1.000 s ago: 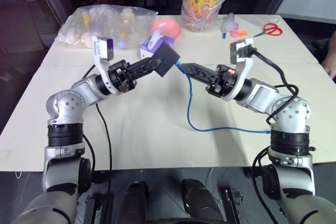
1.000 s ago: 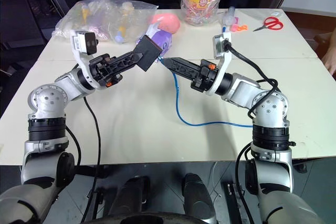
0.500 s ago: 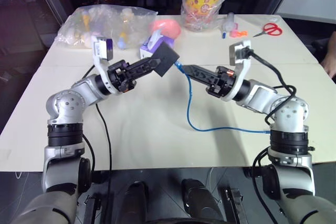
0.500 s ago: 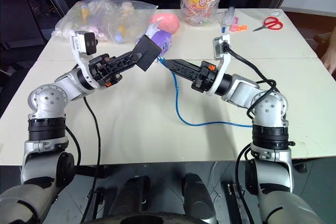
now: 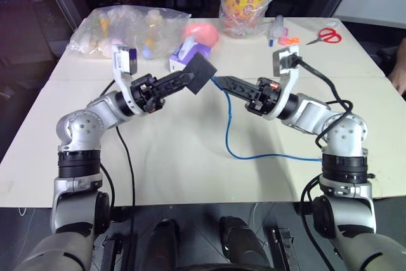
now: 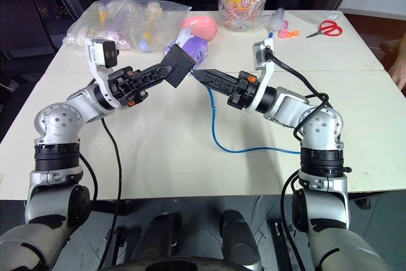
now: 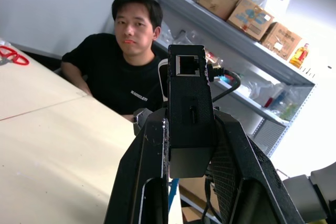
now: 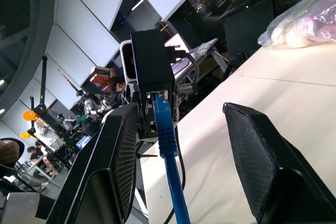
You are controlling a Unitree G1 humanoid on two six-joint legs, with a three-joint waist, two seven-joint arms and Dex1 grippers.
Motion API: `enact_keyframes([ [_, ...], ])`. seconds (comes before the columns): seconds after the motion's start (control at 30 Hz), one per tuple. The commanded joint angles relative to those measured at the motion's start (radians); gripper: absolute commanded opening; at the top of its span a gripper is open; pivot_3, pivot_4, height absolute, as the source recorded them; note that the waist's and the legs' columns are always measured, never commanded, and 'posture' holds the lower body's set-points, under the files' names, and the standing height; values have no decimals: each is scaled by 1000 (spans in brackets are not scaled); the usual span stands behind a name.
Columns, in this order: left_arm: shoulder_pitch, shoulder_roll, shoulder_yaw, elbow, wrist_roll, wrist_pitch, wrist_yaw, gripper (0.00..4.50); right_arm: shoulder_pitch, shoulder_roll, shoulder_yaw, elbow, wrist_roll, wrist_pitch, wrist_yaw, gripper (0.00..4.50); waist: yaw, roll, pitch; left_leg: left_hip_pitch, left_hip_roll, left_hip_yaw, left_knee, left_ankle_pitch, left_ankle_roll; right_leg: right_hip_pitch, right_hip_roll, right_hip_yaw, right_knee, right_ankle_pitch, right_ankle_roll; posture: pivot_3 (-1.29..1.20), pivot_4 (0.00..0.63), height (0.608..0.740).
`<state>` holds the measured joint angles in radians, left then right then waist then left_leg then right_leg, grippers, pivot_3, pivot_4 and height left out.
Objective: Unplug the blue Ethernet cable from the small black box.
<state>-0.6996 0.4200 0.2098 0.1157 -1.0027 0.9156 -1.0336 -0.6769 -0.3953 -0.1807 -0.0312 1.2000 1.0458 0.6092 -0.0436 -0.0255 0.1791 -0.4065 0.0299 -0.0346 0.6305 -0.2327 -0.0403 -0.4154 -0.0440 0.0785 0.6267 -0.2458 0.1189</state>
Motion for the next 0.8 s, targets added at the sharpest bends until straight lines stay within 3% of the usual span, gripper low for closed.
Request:
enact_keyframes([
  [0.03,-6,-1,0,-14,5,-19,-12,770,-16,8,-3,-11,0,0,13,1921,0,0,0,0,0,0,0,0,0,0,0,0,0,0,0,0,150,740],
  [0.17,-11,-3,3,-5,17,-27,-10,770,-15,9,14,-7,-30,-3,10,43,0,0,0,0,0,0,0,0,0,0,0,0,0,0,0,0,150,740],
  [0.43,-16,7,9,5,37,-37,-12,770,-7,-4,14,-11,-61,1,15,43,0,0,0,0,0,0,0,0,0,0,0,0,0,0,0,0,150,740],
  [0.67,-91,101,55,113,94,-94,-39,770,98,-110,-60,-39,-41,38,29,43,3,0,0,-1,0,0,0,0,0,0,0,0,-1,0,0,0,150,740],
  [0.8,-110,103,43,134,107,-106,-49,770,121,-128,-82,-36,-48,16,-6,43,-2,0,0,-1,0,1,0,0,0,0,0,0,-3,0,0,0,150,740],
])
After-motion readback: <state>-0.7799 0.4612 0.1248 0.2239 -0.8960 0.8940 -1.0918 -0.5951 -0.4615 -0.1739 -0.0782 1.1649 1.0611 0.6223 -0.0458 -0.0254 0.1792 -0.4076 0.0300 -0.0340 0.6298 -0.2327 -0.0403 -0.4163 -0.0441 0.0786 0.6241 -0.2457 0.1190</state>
